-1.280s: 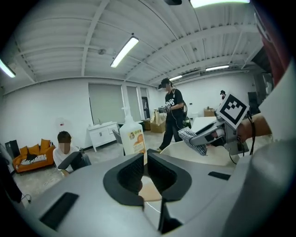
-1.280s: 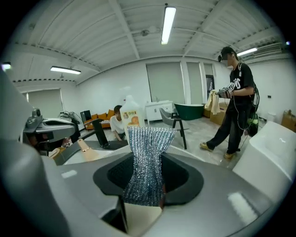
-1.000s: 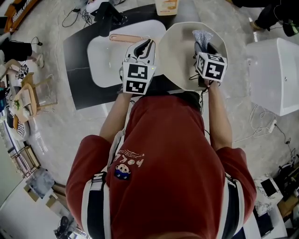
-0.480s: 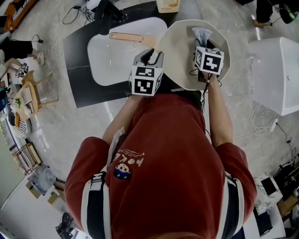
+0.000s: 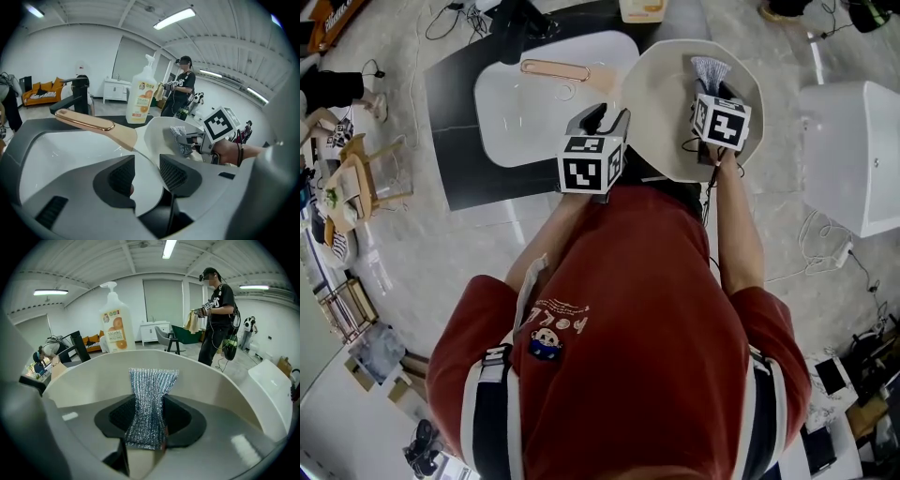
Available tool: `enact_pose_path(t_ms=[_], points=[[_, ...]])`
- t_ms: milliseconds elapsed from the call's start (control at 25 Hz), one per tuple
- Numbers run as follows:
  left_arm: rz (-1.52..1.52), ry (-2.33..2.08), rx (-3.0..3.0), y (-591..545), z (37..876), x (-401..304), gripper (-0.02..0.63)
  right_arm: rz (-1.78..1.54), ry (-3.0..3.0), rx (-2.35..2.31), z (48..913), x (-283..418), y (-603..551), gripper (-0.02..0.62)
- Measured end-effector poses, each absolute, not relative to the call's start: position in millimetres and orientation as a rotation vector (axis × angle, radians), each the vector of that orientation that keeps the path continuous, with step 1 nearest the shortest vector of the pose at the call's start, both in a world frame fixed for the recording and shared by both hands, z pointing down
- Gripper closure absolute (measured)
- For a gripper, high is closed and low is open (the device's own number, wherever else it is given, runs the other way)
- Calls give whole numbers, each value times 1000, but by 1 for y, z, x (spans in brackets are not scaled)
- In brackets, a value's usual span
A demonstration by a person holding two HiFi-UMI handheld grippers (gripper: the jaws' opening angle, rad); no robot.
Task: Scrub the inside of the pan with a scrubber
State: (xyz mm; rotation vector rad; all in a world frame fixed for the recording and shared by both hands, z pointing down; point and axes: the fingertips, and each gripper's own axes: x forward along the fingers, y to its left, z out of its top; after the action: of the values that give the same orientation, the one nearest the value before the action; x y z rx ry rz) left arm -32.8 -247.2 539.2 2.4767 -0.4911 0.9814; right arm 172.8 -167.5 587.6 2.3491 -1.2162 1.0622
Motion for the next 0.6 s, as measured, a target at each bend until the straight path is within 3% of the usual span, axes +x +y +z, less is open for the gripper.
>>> enact_pose_path(t_ms=[200, 280, 600], points=[[1028, -397, 2378, -241, 556, -20, 437, 1068, -1218, 2333, 591, 169, -168, 403], [1050, -384, 2380, -238, 560, -16, 482, 1067, -1214, 2327, 593, 168, -169, 403], [1068, -390, 2409, -238, 559, -13, 497, 1056, -1258, 2287, 595, 168, -189, 403]])
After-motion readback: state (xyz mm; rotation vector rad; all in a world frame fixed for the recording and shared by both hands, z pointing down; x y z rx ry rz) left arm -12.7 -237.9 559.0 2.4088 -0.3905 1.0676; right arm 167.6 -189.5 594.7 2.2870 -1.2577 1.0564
